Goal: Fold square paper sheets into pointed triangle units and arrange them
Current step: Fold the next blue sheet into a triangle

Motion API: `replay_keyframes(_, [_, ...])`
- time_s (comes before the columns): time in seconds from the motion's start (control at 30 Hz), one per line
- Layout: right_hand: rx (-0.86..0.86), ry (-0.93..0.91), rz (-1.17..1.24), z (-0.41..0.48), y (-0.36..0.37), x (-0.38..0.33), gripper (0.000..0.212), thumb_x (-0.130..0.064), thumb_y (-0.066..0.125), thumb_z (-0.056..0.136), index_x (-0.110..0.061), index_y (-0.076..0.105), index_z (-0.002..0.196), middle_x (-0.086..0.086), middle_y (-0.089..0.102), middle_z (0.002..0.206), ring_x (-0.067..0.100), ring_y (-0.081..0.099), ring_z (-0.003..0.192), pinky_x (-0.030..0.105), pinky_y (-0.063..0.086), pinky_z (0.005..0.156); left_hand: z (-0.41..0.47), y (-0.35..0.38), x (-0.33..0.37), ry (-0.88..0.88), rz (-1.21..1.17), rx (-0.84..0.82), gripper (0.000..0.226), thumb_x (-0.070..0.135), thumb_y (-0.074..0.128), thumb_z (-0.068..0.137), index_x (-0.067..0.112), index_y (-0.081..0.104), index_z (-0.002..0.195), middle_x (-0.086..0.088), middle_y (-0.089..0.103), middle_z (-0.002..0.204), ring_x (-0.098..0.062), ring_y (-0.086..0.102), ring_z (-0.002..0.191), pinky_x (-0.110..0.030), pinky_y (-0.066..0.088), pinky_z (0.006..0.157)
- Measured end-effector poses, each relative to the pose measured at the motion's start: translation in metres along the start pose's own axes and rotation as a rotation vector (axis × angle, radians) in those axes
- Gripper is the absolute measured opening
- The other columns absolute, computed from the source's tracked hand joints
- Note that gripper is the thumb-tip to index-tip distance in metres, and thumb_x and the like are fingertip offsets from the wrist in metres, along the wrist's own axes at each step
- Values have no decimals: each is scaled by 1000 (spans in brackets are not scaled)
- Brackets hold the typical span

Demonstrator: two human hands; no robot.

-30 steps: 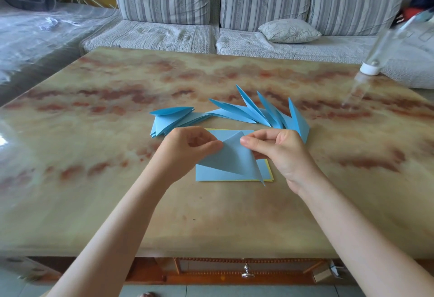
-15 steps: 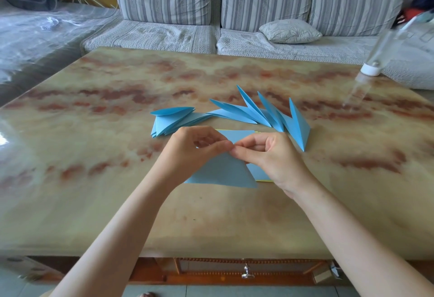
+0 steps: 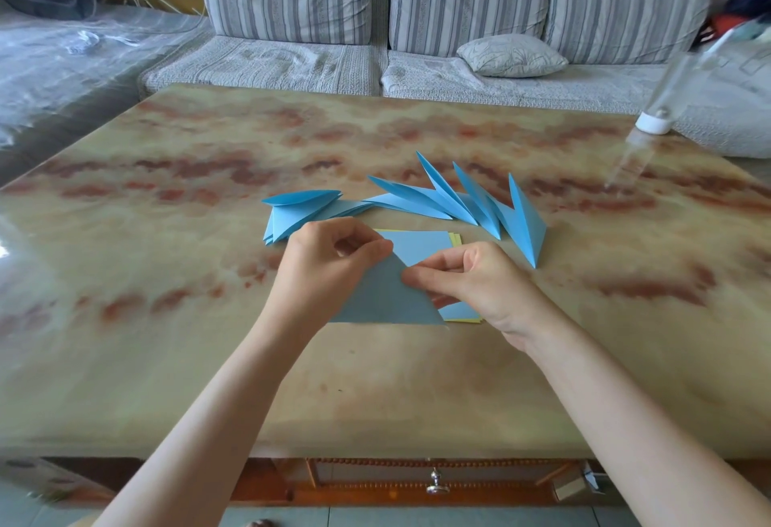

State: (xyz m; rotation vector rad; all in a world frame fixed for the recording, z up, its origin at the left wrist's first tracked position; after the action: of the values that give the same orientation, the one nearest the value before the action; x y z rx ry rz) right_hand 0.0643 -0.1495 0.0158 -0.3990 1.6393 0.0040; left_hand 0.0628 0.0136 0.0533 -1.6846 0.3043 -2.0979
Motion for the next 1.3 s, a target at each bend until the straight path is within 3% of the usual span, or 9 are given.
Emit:
replay_keyframes(0.13, [-6, 8, -10, -2, -3, 2, 17, -13, 73, 81, 2, 73, 88, 7, 72, 80, 7, 61, 64, 15, 51, 63, 2, -4, 1, 21, 54, 18, 7, 20, 69, 84, 17, 70, 78, 10, 64, 71, 8, 51, 61, -5, 36, 59])
replay_keyframes(0.47, [-45, 15, -87, -4, 2, 2, 22, -18, 72, 84, 4, 69, 88, 11, 75, 78, 17, 73, 78, 27, 51, 73, 7, -15, -5, -1, 114, 72, 8, 22, 68, 86, 18, 68, 78, 13, 56, 65, 13, 49, 58, -5, 36, 57])
replay_keyframes(0.73, [12, -5, -245, 1, 0, 5, 29, -31, 68, 87, -5, 66, 74, 6, 71, 62, 9, 63, 57, 24, 49, 60, 9, -17, -8, -12, 118, 84, 8, 22, 68, 86, 18, 69, 79, 14, 54, 64, 15, 48, 58, -4, 35, 56])
replay_keyframes(0.87, [53, -54, -388, -3, -2, -1, 37, -38, 62, 90, -7, 63, 69, 3, 71, 61, -1, 54, 46, 10, 40, 55, 11, -19, -10, -21, 114, 95, 8, 22, 68, 85, 18, 69, 79, 14, 54, 63, 15, 48, 56, -4, 35, 56])
replay_keyframes(0.97, [95, -91, -478, -3, -7, -6, 43, -46, 61, 88, -9, 60, 66, 1, 67, 55, 5, 57, 48, 18, 44, 60, 12, -20, -13, -32, 108, 99, 7, 22, 68, 85, 18, 69, 80, 13, 55, 64, 14, 48, 56, -3, 35, 55])
replay_keyframes(1.07, [125, -129, -567, -4, -7, -9, 51, -52, 59, 86, -10, 55, 57, -1, 61, 47, 3, 47, 38, 14, 33, 49, 14, -20, -17, -48, 109, 91, 8, 25, 68, 85, 21, 69, 79, 11, 56, 65, 9, 49, 55, -5, 34, 52])
replay_keyframes(1.17, [192, -191, -694, -7, -15, -15, 65, -68, 48, 80, -9, 54, 53, -4, 60, 47, 7, 50, 41, 22, 42, 55, 18, -26, -24, -81, 86, 85, 9, 29, 65, 87, 24, 68, 80, 9, 57, 70, -3, 49, 63, -15, 34, 54])
replay_keyframes(1.23, [236, -199, -658, -7, -23, -16, 69, -77, 39, 75, -13, 59, 57, -4, 62, 52, 8, 54, 44, 31, 48, 63, 20, -28, -26, -88, 76, 59, 10, 30, 65, 88, 25, 68, 81, 8, 59, 72, -6, 49, 65, -20, 34, 56])
replay_keyframes(1.3, [243, -198, -479, -4, -26, -15, 60, -75, 46, 74, -18, 64, 70, -3, 66, 66, 12, 60, 53, 33, 48, 63, 18, -22, -26, -85, 65, 13, 9, 32, 65, 88, 25, 69, 82, 10, 60, 73, -5, 49, 65, -20, 34, 57])
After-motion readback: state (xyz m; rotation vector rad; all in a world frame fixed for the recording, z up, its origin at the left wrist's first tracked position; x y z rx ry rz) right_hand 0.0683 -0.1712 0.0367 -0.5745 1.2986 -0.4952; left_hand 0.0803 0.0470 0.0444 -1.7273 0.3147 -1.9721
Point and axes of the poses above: each hand's wrist, its own z-axis towards the middle knuckle, its own y-axis out of the palm, x = y × z, the point moved 10 cm from there along z, towards the middle knuckle
